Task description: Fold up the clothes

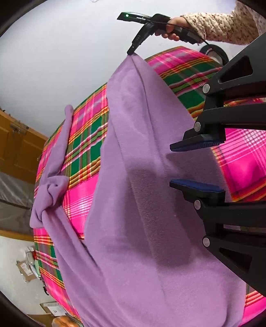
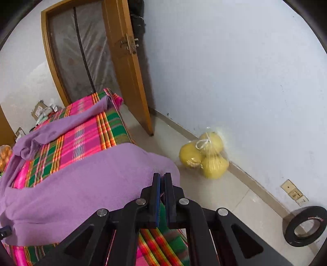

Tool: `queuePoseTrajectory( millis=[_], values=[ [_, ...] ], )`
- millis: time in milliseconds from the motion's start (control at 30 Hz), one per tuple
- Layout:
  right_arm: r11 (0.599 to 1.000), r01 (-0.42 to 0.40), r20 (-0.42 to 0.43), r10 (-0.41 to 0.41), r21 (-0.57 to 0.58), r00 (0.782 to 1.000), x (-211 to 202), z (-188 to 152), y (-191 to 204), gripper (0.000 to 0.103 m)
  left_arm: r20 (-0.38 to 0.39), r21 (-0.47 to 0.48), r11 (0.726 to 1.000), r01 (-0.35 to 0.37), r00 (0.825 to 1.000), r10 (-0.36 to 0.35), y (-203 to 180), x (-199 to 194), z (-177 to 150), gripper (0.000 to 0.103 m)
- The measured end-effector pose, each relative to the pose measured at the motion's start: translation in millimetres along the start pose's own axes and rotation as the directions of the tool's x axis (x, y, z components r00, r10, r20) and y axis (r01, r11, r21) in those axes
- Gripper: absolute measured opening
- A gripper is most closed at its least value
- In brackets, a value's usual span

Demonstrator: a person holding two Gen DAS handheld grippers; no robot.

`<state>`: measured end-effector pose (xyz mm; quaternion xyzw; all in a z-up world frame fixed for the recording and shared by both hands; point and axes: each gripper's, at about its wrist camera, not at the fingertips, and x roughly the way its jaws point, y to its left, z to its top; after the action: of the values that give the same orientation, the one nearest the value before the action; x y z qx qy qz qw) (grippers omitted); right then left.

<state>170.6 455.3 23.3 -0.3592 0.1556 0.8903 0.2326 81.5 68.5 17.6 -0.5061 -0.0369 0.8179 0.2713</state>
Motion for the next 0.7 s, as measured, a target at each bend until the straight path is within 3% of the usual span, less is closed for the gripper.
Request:
queuePoseTrajectory(
  millis=[400, 567, 700],
  values=[
    [0.998, -0.035, 0.019, 0.036, -0.057, 0.999, -13, 9, 20, 0.002, -0.029, -0.033, 0.999, 0.020, 0.999, -0.021, 16, -3, -11, 0.029],
    [0.959, -0.202, -0.012, 0.203, -0.198, 0.979, -13, 12, 91, 0.002, -0.024, -0.052, 0.998, 0.026, 0.999, -0.028, 26, -10, -15, 0.029],
    [0.894, -0.335, -0.093, 0.322, -0.297, 0.942, -12, -9, 141, 0.005, -0.017, -0.090, 0.995, 0.032, 0.999, -0.034, 39, -18, -20, 0.029]
  ],
)
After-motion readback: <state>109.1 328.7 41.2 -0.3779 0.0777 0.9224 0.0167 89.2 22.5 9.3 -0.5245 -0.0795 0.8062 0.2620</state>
